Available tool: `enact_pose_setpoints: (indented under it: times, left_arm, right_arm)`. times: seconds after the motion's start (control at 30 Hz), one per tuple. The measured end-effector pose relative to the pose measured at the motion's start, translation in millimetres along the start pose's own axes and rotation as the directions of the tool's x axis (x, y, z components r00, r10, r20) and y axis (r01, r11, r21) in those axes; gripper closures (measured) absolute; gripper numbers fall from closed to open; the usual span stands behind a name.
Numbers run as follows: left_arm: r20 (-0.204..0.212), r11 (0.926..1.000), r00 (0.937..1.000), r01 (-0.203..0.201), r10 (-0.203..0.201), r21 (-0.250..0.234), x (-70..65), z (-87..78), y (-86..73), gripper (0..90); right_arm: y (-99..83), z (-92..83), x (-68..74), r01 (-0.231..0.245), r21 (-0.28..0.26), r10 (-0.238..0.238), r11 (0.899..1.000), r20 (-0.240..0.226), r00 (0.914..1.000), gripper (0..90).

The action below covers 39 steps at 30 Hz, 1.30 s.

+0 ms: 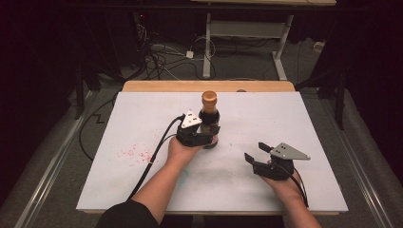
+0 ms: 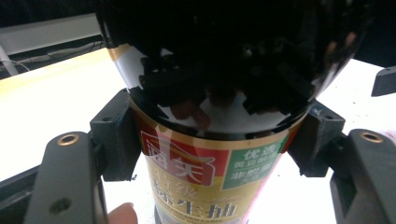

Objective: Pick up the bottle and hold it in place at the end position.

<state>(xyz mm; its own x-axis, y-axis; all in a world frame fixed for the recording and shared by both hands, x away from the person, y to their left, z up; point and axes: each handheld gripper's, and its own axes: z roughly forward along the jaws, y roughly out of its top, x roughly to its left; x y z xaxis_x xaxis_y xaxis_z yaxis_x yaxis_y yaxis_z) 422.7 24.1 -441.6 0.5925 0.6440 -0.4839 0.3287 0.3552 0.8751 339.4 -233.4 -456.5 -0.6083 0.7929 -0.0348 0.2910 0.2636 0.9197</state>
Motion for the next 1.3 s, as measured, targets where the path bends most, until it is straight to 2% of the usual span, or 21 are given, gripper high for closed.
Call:
enact_pose_setpoints:
  times: [0.27,0.33,0.37,0.6,0.63,0.73,1.1,1.3]
  left_arm:
    - [-0.001,1.0000,1.0000,-0.003,0.003,0.004,-0.1,0.0,0.1,28.5]
    - [0.000,1.0000,1.0000,-0.004,0.004,0.005,-0.1,-0.1,0.1,28.5]
    - [-0.001,1.0000,1.0000,-0.002,0.002,0.005,0.0,0.0,0.3,28.6]
    - [-0.001,1.0000,1.0000,-0.003,0.003,0.006,0.1,-0.2,0.3,28.6]
    - [-0.001,1.0000,1.0000,-0.002,0.002,0.006,0.0,-0.2,0.3,28.6]
    - [-0.001,1.0000,1.0000,-0.001,0.001,0.007,-0.2,-0.3,0.1,28.6]
    - [0.000,1.0000,1.0000,-0.004,0.004,0.005,0.0,-0.1,-0.1,28.6]
    - [0.003,1.0000,1.0000,-0.005,0.005,0.007,0.3,-0.8,0.1,28.6]
  right_arm:
    - [14.0,12.1,-0.8,0.006,-0.002,-0.006,1.000,-0.023,0.9997,62.1]
    - [15.8,13.6,-0.8,0.007,-0.002,-0.007,1.000,-0.028,0.9996,65.2]
    - [19.7,16.7,-0.4,0.007,-0.005,-0.007,1.000,-0.032,0.9994,70.4]
    - [28.5,25.6,0.7,0.006,-0.006,-0.006,1.000,-0.052,0.9986,80.0]
    - [30.3,27.6,1.5,0.009,-0.007,-0.009,1.000,-0.058,0.9983,84.9]
    - [32.7,30.0,3.0,0.010,-0.017,-0.011,1.000,-0.073,0.9973,89.9]
    - [46.2,33.0,8.4,0.030,-0.045,-0.033,0.999,-0.081,0.9961,90.0]
    - [52.5,34.6,8.7,0.027,-0.057,-0.033,0.998,-0.103,0.9942,90.0]
